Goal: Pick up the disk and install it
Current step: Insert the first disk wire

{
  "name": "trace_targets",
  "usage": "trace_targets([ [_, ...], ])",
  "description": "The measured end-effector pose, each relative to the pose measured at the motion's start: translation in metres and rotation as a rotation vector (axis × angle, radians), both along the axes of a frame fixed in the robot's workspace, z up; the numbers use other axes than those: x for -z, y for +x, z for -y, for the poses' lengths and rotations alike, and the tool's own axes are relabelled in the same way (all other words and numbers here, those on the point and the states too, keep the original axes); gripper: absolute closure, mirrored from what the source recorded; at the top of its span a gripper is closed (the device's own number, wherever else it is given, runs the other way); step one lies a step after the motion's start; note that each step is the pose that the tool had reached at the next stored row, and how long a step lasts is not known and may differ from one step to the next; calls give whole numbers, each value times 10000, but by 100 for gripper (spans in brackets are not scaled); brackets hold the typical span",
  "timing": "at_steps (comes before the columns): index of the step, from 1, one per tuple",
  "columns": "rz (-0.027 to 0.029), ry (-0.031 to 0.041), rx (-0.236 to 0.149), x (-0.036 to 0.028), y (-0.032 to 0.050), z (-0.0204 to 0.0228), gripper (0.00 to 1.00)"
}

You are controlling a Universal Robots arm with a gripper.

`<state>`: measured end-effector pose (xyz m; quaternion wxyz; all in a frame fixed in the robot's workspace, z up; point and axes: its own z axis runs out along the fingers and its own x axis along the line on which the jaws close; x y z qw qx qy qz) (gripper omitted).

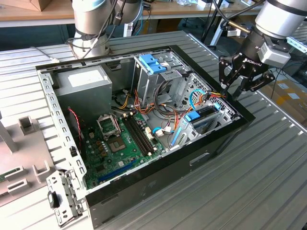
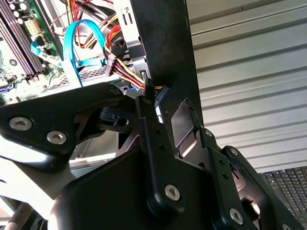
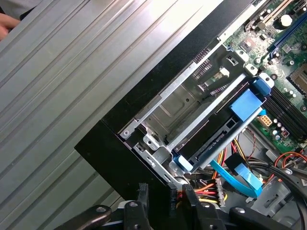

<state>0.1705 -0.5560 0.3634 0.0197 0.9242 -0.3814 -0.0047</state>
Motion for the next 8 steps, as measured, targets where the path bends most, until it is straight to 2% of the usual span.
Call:
trace_targets([
  [1,0,0,0,1,0,0,59],
  [4,0,-3,0,1,0,0,78],
  [5,0,-2,0,3,0,0,81],
  [8,0,-1,0,6,0,0,81],
])
